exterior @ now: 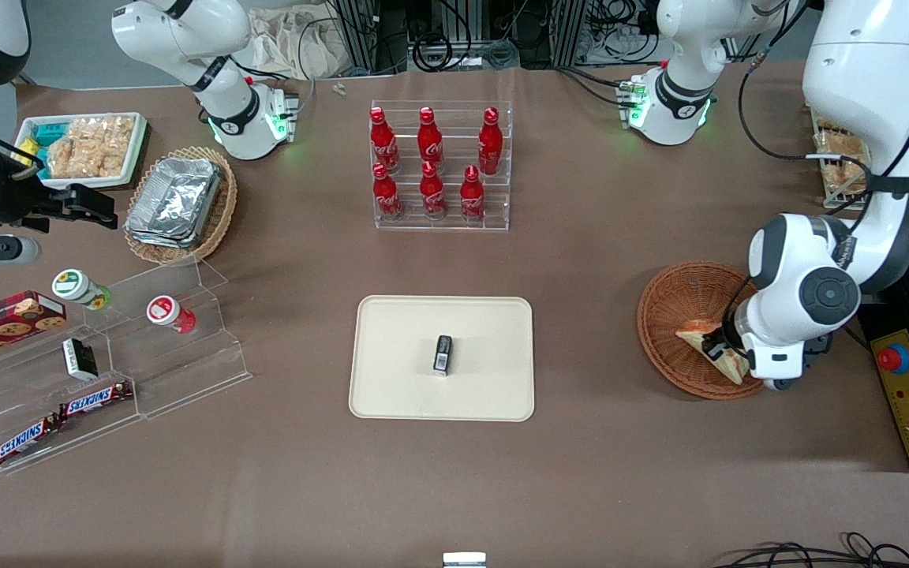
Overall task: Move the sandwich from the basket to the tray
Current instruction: 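Close the left gripper on the sandwich and lift it from the basket, then carry the sandwich with the left gripper over to the cream tray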
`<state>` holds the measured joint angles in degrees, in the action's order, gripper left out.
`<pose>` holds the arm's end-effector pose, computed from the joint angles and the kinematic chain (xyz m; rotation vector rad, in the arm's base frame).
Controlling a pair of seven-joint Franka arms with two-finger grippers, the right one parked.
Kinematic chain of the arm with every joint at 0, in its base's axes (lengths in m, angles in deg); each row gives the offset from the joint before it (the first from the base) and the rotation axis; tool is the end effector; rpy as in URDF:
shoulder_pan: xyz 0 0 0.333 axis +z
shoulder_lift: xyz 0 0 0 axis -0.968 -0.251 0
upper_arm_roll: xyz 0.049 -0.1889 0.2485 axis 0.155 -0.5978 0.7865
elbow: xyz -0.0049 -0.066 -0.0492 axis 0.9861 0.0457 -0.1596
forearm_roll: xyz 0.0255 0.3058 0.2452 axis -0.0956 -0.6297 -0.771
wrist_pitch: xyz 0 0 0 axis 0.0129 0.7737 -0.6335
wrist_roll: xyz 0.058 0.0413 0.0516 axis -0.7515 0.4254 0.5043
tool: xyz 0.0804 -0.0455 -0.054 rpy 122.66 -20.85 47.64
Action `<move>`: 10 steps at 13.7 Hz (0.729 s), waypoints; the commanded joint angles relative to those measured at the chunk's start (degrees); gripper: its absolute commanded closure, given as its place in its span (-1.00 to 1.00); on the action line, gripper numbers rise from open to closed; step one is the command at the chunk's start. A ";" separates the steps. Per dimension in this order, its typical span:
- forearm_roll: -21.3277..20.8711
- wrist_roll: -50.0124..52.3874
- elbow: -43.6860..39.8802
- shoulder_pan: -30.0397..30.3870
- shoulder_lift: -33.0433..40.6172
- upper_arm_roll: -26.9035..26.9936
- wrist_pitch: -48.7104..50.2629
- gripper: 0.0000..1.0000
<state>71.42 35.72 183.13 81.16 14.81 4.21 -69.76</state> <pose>0.6202 -0.0418 0.2906 -2.8138 -1.1287 0.0912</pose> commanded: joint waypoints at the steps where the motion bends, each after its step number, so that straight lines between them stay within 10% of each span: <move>1: -1.25 -2.32 -7.34 0.28 1.61 -0.57 9.94 1.00; 10: 1.48 -10.77 -39.25 0.28 -0.05 -11.53 38.10 1.00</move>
<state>72.44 26.27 150.47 81.23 18.04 -3.36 -34.79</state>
